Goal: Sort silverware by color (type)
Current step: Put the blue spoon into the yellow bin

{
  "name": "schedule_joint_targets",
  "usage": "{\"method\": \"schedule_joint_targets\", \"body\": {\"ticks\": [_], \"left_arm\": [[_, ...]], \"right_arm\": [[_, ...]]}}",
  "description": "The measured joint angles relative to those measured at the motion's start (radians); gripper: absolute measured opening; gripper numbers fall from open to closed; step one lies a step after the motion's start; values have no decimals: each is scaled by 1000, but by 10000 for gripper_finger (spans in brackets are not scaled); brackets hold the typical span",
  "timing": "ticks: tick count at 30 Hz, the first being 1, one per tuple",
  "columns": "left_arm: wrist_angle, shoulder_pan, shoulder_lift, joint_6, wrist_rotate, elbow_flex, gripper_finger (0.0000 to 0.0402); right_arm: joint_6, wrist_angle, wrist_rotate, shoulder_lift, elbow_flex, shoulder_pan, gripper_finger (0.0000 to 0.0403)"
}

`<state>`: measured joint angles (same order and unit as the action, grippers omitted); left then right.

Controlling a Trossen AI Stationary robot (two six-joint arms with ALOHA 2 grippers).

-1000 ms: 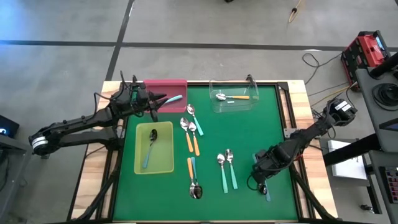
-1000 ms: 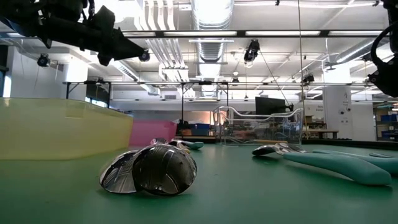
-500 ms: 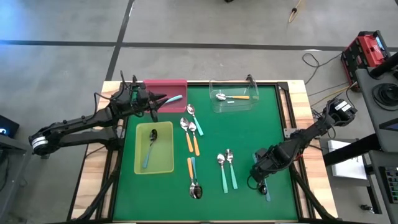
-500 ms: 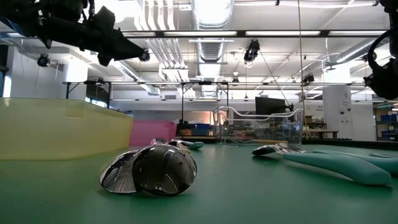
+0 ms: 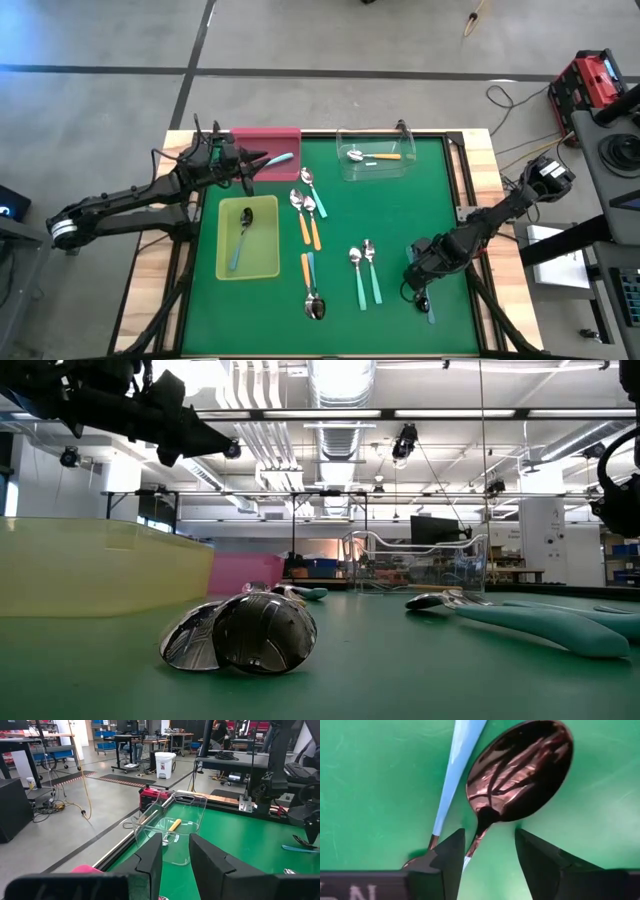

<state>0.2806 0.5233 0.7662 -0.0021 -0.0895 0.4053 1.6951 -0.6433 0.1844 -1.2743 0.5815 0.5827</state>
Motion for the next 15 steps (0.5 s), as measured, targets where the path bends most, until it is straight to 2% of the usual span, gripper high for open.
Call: {"method": "schedule_joint_targets", "body": {"ticks": [15], "left_arm": [[-7, 0, 0, 3, 0, 0, 78]], "right_arm": [[18, -24, -19, -2, -14, 0, 16]]}}
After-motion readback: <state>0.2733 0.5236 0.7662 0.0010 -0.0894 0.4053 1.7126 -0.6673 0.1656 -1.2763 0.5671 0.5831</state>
